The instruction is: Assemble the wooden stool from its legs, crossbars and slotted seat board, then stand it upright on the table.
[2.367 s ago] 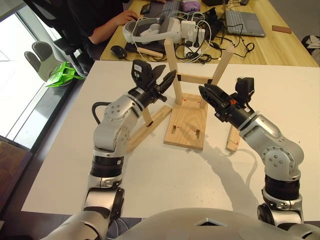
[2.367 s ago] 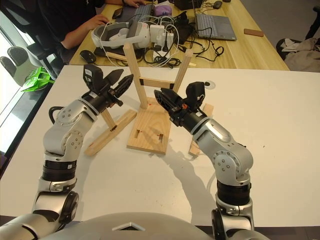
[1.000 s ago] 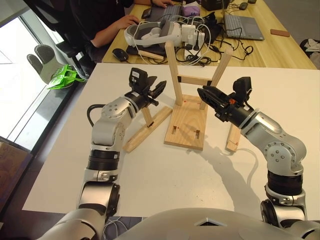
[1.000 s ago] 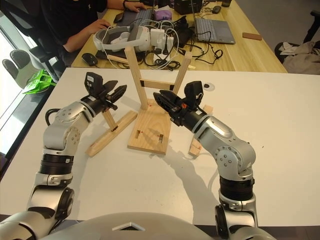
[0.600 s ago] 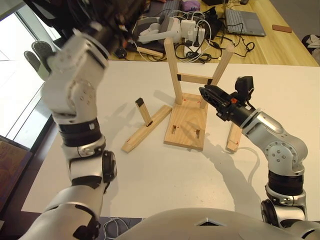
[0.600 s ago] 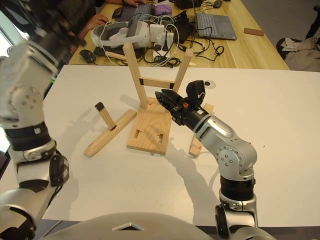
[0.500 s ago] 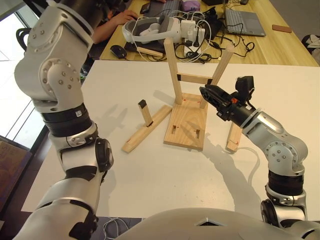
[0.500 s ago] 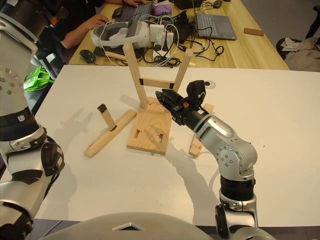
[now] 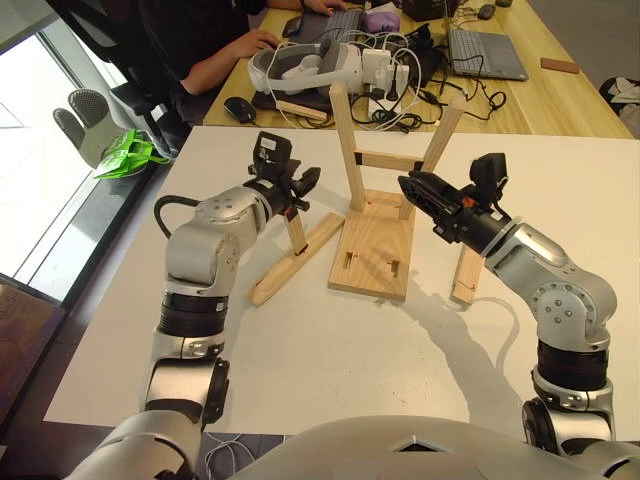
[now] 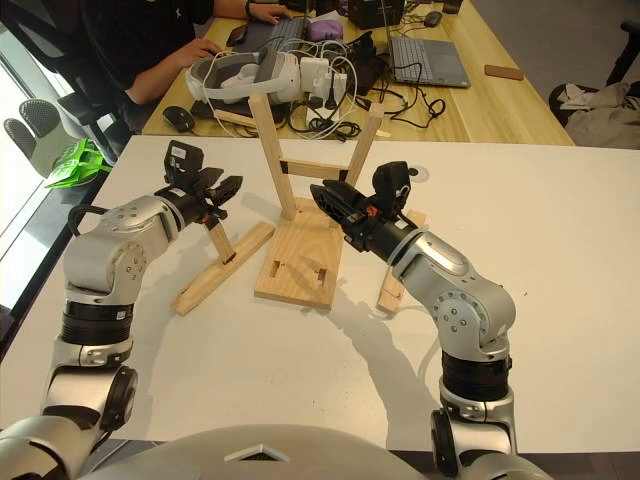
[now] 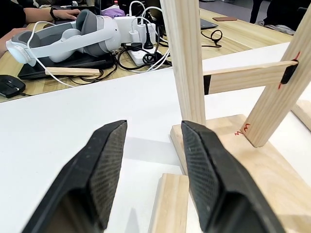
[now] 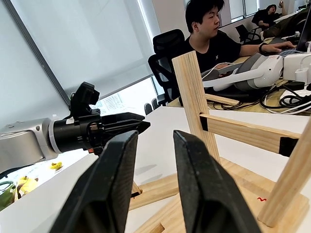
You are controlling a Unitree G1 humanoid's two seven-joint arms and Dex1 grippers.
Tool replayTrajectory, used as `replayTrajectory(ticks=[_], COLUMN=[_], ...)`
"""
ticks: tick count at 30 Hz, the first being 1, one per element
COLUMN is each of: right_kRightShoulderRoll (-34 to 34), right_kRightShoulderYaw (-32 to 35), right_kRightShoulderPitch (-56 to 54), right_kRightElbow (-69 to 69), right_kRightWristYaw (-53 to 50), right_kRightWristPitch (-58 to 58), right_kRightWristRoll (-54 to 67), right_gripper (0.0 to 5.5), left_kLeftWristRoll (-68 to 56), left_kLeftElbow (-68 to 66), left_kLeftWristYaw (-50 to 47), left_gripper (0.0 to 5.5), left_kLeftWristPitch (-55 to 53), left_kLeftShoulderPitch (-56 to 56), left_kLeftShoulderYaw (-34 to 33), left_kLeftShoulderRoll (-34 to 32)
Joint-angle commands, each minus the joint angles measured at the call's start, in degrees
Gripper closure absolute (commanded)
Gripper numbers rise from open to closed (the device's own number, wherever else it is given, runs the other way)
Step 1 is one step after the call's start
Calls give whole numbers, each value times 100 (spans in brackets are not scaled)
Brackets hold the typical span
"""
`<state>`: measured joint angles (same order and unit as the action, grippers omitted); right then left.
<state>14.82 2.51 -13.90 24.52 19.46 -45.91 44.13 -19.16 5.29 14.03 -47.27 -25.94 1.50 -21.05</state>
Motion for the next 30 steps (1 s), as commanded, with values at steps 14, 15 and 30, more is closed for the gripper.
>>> replayTrajectory(ticks=[14, 15, 30], right_kRightShoulderRoll=[25, 16, 164], right_kRightShoulderYaw=[168, 192, 324], right_kRightShoulderPitch=[65, 103, 16], right_kRightElbow=[168, 210, 216], right_kRightWristYaw=[-131, -159, -144], right_kRightWristPitch=[-56, -64, -157], right_kRightWristRoll=[44, 53, 184], right_gripper=[414, 414, 414], left_kLeftWristRoll=[-694, -692, 35], left_kLeftElbow=[1056, 1049, 2834], left_kLeftWristYaw=[-724, -734, -701], left_gripper=[345, 345, 345], left_kLeftWristPitch=[-1052, -1072, -1882], left_kLeftShoulderPitch=[-494, -534, 666], left_kLeftShoulderYaw=[-2209, -2377, -161], left_kLeftShoulderRoll=[129, -31, -120])
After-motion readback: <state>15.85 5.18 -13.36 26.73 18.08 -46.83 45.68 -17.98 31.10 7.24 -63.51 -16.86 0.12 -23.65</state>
